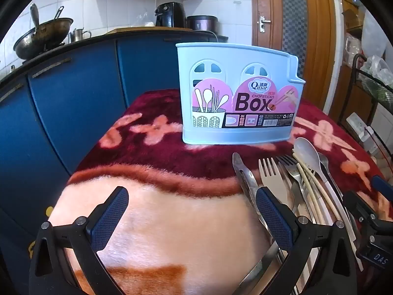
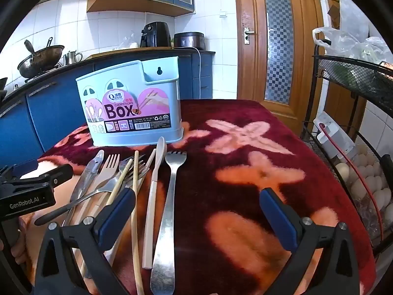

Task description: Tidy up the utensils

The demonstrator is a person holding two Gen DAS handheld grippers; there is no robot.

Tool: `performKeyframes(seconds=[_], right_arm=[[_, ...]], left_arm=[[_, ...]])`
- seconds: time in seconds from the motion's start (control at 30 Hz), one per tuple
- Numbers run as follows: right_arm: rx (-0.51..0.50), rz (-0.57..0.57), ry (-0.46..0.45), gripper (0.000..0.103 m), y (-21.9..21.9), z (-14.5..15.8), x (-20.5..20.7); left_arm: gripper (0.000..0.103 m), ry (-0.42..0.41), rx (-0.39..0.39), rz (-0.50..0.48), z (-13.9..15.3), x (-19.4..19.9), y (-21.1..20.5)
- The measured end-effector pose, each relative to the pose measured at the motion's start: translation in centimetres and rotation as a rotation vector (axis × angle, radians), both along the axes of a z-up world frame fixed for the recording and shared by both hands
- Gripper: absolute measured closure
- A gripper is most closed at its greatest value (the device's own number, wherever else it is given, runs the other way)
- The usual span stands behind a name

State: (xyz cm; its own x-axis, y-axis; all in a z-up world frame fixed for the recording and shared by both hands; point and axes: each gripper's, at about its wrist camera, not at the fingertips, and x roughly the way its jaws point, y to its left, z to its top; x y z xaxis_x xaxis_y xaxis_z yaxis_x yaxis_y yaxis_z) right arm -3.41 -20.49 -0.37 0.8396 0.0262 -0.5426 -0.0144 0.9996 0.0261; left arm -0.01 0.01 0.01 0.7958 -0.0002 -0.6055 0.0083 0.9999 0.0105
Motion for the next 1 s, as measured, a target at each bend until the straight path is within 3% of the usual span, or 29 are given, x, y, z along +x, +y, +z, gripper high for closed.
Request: performKeyframes(seconds=[1.0], right_arm=[[0.0,-0.003,0.004,0.0,0.02,-0.01,0.04]], left_arm=[[0.0,-0.002,0.008,0.007,0.0,-0.09,-0.21]])
